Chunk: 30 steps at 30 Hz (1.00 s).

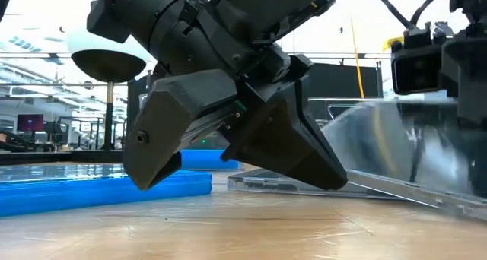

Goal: Pick & place jewel cases by type
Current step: Put the black cd case into the right transparent bin

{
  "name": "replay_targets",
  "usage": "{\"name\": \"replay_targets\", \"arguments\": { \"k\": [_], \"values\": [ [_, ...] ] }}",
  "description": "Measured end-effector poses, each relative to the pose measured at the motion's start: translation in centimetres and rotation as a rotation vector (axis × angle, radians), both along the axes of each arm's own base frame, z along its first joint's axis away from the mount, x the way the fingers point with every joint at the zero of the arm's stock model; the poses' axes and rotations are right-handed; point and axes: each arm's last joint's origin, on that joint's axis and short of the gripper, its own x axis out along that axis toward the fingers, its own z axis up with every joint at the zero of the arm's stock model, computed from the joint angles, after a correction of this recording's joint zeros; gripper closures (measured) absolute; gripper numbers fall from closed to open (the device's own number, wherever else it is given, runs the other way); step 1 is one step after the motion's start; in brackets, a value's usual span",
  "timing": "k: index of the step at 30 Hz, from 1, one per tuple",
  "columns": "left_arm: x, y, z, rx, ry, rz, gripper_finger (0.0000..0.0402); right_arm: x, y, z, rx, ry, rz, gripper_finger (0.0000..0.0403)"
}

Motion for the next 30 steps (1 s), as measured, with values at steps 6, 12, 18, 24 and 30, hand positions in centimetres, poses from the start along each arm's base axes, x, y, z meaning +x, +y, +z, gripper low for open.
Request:
{"name": "replay_targets", "arguments": {
  "k": [6,12,18,24,30],
  "values": [
    [-0.3,-0.3,0.1,0.019,0.015,-0.015,0.0394,0.2,0.1,0.6,-0.026,-0.07,0.026,0.039],
    [-1.9,-1.9,1.9,0.089,0.031,-0.059,0.0393,-0.1,0.4,1.1,-0.036,-0.112,0.055,0.0396],
    [-5.4,-3.5,5.7,0.144,0.091,-0.051,0.0368,-0.6,1.2,2.3,-0.089,-0.196,0.123,0.0396],
    [-9.4,-2.8,7.6,0.209,0.158,0.041,0.0382,-0.6,1.7,5.9,-0.276,-0.256,0.204,0.0397],
    [-13.2,0.1,8.9,0.151,0.036,0.088,0.0395,0.1,1.8,11.4,-0.561,-0.255,0.25,0.0396]
  ]
}}
